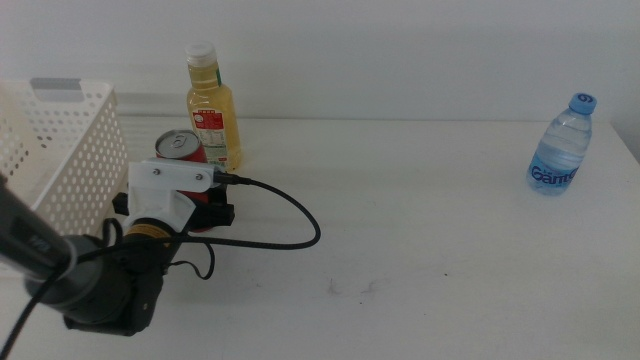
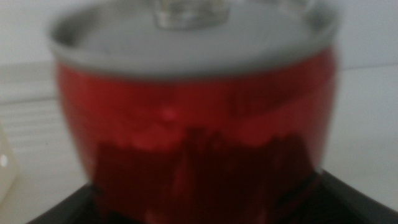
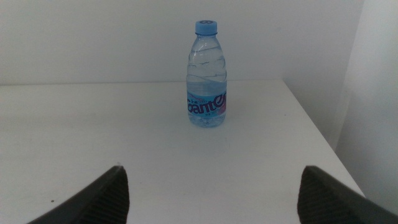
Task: Use arms to grab the bottles and put them into the dustbin to the left of the table.
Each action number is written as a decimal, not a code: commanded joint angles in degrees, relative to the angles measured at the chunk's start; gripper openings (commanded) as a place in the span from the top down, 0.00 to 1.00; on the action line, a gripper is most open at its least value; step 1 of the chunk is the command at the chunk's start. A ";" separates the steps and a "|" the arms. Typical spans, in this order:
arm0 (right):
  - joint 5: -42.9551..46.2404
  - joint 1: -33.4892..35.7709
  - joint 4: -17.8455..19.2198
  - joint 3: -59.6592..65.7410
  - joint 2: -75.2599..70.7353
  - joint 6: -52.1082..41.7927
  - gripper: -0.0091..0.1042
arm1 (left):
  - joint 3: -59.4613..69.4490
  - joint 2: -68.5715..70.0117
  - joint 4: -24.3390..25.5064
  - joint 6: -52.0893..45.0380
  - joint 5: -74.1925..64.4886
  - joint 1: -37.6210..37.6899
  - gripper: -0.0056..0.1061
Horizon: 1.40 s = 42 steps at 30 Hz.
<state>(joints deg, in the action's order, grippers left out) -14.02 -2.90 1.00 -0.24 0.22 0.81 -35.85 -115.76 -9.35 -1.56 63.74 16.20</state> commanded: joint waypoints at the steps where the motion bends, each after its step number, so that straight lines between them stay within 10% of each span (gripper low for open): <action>1: 0.36 -0.48 0.16 0.24 -0.22 -0.25 0.14 | -1.53 -2.03 -1.12 -0.51 0.18 0.38 0.13; 14: 0.36 -0.48 0.16 0.24 -0.22 -0.25 0.14 | 3.77 10.92 0.60 -0.52 -8.47 1.15 0.96; 23: 0.36 -0.48 0.16 0.24 -0.22 -0.25 0.14 | -6.19 42.03 -0.06 -0.09 -79.21 1.27 0.96; 31: 0.36 -0.48 0.16 0.24 -0.22 -0.25 0.14 | -37.09 36.31 4.50 -8.32 -120.80 -12.10 0.96; 42: 0.36 -0.48 0.16 0.24 -0.22 -0.25 0.14 | -54.07 17.45 8.23 -15.08 -126.75 -31.39 0.96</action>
<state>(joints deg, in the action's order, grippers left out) -14.02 -2.90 1.00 -0.24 0.22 0.81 -89.12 -96.69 -0.67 -16.30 -64.80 -14.24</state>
